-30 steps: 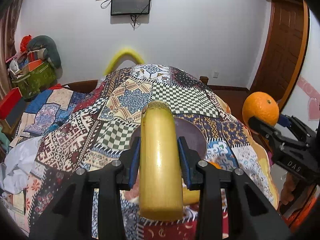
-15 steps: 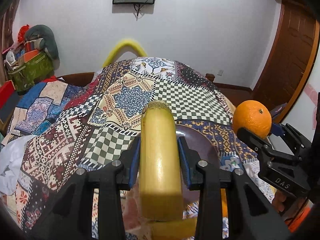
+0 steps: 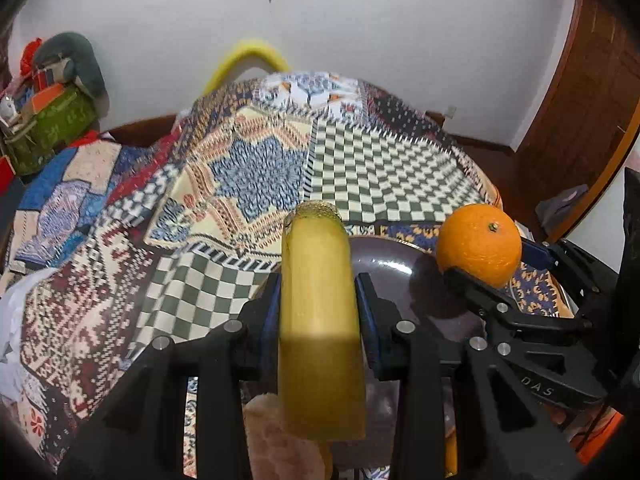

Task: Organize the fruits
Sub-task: 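Carry the yellow fruit onto the dark plate with the left tool while the right tool sets the orange there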

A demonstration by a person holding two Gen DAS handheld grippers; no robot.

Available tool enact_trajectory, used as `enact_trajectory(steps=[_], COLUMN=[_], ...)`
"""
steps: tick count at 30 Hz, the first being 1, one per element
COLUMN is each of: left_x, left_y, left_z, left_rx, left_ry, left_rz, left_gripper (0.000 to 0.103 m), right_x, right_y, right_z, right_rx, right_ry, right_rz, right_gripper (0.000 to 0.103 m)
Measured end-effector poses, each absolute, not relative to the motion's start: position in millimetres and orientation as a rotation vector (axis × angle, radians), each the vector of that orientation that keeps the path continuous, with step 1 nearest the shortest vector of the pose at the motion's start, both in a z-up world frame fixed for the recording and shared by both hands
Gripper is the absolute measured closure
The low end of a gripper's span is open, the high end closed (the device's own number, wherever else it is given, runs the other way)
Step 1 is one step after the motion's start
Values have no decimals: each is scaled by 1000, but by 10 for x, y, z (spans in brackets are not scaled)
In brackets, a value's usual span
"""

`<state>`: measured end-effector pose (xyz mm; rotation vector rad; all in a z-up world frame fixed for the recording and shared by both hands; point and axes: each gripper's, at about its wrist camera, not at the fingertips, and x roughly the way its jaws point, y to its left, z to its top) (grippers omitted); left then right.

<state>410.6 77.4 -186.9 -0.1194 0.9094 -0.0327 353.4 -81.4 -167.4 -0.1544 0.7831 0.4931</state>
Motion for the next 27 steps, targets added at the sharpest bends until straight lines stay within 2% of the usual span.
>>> enact_trajectory(steps=[16,27], left_x=[4395,4220], left_y=[679,649], left_z=[-2154,-1875], left_rx=[-104,-46], left_ry=[1036,943], left_rz=[-49,-38], left_gripper=[67,67], right_x=[3696,3663], right_y=[-690,-649], right_z=[-1856,-1861], right_rx=[-223,-252], right_ry=[865,877], right_rz=[541,542], right_gripper=[37,35])
